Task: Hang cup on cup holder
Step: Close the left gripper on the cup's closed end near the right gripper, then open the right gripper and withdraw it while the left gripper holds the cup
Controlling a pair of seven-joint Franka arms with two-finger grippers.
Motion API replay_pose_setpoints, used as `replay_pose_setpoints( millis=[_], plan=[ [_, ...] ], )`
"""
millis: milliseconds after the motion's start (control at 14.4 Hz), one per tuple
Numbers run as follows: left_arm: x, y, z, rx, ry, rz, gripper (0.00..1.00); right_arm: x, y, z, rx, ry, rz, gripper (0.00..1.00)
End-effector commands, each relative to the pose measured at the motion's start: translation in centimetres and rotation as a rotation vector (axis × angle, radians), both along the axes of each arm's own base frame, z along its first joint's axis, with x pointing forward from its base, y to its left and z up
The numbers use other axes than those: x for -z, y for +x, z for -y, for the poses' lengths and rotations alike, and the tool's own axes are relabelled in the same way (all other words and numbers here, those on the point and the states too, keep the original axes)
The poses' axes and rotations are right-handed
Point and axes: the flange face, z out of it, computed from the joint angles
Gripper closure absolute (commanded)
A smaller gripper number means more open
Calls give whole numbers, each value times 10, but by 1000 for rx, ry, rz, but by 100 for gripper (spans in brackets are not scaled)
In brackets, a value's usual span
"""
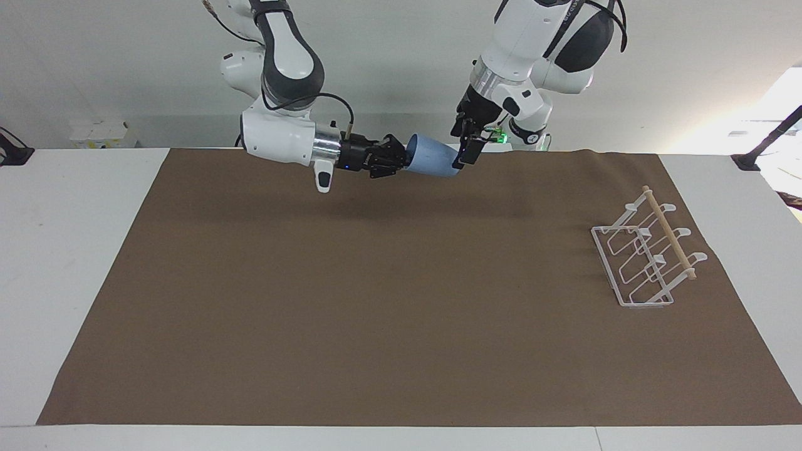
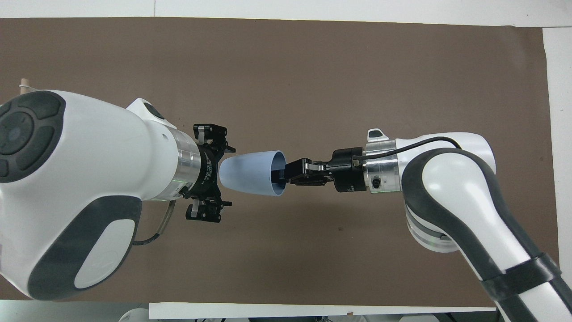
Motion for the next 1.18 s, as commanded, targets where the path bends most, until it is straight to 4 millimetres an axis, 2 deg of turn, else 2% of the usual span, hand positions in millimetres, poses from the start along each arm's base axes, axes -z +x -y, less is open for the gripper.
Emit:
replay_pose_setpoints(
  millis=[0, 279, 488, 627, 697, 766, 836, 975, 1114],
  plan=[
    [6, 0, 2, -23, -20, 13, 0, -1, -2, 2, 26, 14, -15, 100],
    [29, -1, 2, -18, 8, -22, 0, -1, -2, 2, 26, 14, -15, 100],
    [31, -8, 7, -3, 8, -18, 0, -1, -2, 2, 26, 14, -15, 100],
    [39, -8, 7, 1, 13, -23, 1, -1, -1, 2, 27, 13, -15, 100],
    [41, -9, 8, 4, 15, -25, 8, -1, -1, 2, 27, 13, -15, 100],
    [41, -8, 8, 4, 15, -25, 22, -1, -1, 2, 28, 13, -15, 100],
    [40, -7, 8, 5, 12, -21, 51, -1, -1, 2, 28, 13, -15, 100],
    [38, -6, 9, 4, 5, -12, 100, -1, -1, 2, 29, 13, -16, 100],
    [37, -6, 10, 5, 4, -13, 100, -1, -1, 2, 28, 13, -15, 100]
  ],
)
